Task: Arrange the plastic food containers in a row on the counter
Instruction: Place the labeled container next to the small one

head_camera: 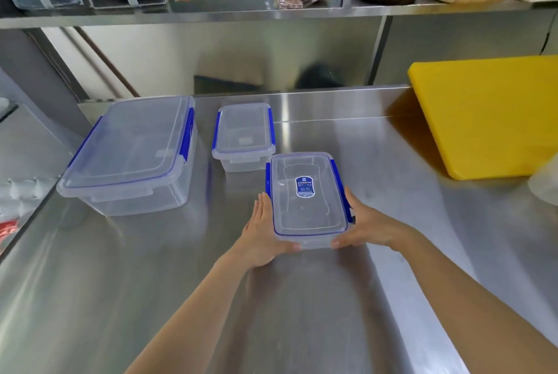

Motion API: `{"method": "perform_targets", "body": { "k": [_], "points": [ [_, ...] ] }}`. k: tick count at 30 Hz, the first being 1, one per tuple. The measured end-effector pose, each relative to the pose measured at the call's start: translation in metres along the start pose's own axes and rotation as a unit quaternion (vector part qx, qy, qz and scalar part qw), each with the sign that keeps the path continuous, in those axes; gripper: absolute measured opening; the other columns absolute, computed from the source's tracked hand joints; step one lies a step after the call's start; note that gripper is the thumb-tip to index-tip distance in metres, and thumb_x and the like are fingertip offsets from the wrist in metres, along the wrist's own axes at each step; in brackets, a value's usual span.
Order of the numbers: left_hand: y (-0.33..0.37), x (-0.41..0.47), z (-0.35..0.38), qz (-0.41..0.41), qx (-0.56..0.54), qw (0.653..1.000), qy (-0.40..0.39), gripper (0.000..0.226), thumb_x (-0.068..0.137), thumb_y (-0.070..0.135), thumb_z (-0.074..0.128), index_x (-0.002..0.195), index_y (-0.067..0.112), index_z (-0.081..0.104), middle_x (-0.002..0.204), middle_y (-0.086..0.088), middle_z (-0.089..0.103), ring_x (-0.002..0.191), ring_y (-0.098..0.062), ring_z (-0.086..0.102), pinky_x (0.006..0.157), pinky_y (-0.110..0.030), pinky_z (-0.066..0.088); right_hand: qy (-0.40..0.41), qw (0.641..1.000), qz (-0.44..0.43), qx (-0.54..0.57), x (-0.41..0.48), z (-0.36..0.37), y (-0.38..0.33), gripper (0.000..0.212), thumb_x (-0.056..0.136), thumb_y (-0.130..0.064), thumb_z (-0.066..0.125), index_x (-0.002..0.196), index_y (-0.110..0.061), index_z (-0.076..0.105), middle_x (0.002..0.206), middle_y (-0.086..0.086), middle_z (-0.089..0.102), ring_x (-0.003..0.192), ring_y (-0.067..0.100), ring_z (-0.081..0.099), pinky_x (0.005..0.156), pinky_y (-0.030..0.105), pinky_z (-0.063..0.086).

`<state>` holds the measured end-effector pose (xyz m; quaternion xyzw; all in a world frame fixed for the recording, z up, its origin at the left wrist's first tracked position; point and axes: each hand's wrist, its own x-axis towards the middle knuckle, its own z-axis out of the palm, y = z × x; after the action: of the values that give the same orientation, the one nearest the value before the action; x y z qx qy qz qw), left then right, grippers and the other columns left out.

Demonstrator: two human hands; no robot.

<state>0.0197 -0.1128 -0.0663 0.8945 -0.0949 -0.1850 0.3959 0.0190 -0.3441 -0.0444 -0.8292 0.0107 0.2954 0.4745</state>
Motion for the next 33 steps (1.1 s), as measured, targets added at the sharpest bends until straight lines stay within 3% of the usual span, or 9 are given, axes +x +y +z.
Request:
{"method": "perform_targets", "body": {
  "k": [6,10,14,16,19,23,26,29,33],
  "points": [
    [0.03,0.042,-0.008,0.021,0.055,0.989,0.132,0.065,0.081,0.023,0.068,0.139,0.018,0.04,0.14,-0.001,0.042,0.126,-0.022,0.046,0.1,-0.031,0.039,0.121,0.992,-0.028,0.016,0.032,-0.03,0.0,0.09,0.067,-0.023,0.082,0.137,-0.042,0.03,0.102,-0.026,0.054,0.092,0.013,0.062,0.07,0.029,0.058],
    [0.035,0.078,-0.003,0.048,0.185,0.957,0.216,0.032,0.086,0.017,0.063,0.116,0.006,0.061,0.12,-0.005,0.054,0.111,-0.023,0.055,0.087,-0.035,0.05,0.205,0.978,-0.035,0.003,0.063,-0.049,-0.002,0.069,0.072,-0.026,0.079,0.132,-0.029,0.046,0.115,-0.006,0.063,0.092,0.017,0.063,0.076,0.035,0.058],
    [0.035,0.11,-0.002,0.127,0.299,0.909,0.262,0.041,0.038,-0.003,0.084,0.075,0.01,0.071,0.072,-0.003,0.069,0.062,-0.022,0.068,0.056,-0.025,0.055,0.262,0.963,-0.049,-0.024,0.095,-0.063,-0.009,0.058,0.074,-0.029,0.076,0.128,-0.027,0.054,0.119,0.003,0.067,0.101,0.023,0.063,0.092,0.042,0.052],
    [0.037,0.123,-0.004,0.125,0.302,0.907,0.267,0.049,0.036,0.002,0.086,0.082,0.011,0.074,0.078,-0.002,0.074,0.069,-0.019,0.072,0.061,-0.023,0.057,0.283,0.957,-0.052,-0.026,0.11,-0.069,-0.014,0.054,0.076,-0.029,0.074,0.127,-0.026,0.056,0.119,0.005,0.067,0.101,0.025,0.063,0.092,0.042,0.052],
    [0.043,0.135,-0.007,0.063,0.309,0.928,0.198,0.064,0.085,0.032,0.062,0.139,0.004,0.043,0.145,-0.013,0.048,0.135,-0.022,0.045,0.113,-0.031,0.031,0.304,0.95,-0.051,-0.046,0.129,-0.076,-0.017,0.053,0.079,-0.032,0.071,0.129,-0.025,0.055,0.121,0.006,0.066,0.103,0.027,0.062,0.091,0.041,0.052],
    [0.034,0.136,-0.001,0.032,0.357,0.925,0.129,0.078,0.095,0.048,0.03,0.144,0.012,-0.019,0.158,-0.002,-0.017,0.147,-0.018,-0.015,0.118,-0.034,-0.014,0.296,0.952,-0.051,-0.063,0.138,-0.085,-0.016,0.055,0.077,-0.038,0.072,0.127,-0.027,0.055,0.122,0.004,0.065,0.1,0.025,0.062,0.09,0.043,0.052],
    [0.031,0.134,0.002,0.034,0.199,0.97,0.134,0.079,0.093,0.043,0.043,0.15,0.016,-0.005,0.159,0.003,-0.01,0.147,-0.012,-0.007,0.122,-0.033,0.008,0.274,0.959,-0.065,0.002,0.136,-0.085,-0.016,0.058,0.077,-0.034,0.073,0.129,-0.033,0.048,0.118,-0.011,0.059,0.097,0.01,0.058,0.086,0.029,0.05],
    [0.041,0.143,-0.005,-0.02,-0.073,0.967,0.243,0.054,0.093,0.033,0.05,0.141,0.014,0.033,0.146,-0.004,0.039,0.131,-0.024,0.045,0.106,-0.038,0.042,0.263,0.958,-0.102,0.052,0.134,-0.081,-0.021,0.051,0.079,-0.025,0.072,0.108,-0.053,0.04,0.099,-0.037,0.045,0.085,-0.011,0.055,0.062,0.002,0.046],
    [0.063,0.162,-0.018,-0.109,-0.23,0.94,0.228,0.046,0.098,0.026,0.04,0.143,0.017,0.034,0.144,-0.002,0.044,0.129,-0.022,0.046,0.101,-0.03,0.038,0.236,0.962,-0.125,0.062,0.142,-0.08,-0.019,0.054,0.082,-0.031,0.068,0.111,-0.062,0.034,0.106,-0.029,0.048,0.097,-0.008,0.053,0.077,0.009,0.047]
  ]
}}
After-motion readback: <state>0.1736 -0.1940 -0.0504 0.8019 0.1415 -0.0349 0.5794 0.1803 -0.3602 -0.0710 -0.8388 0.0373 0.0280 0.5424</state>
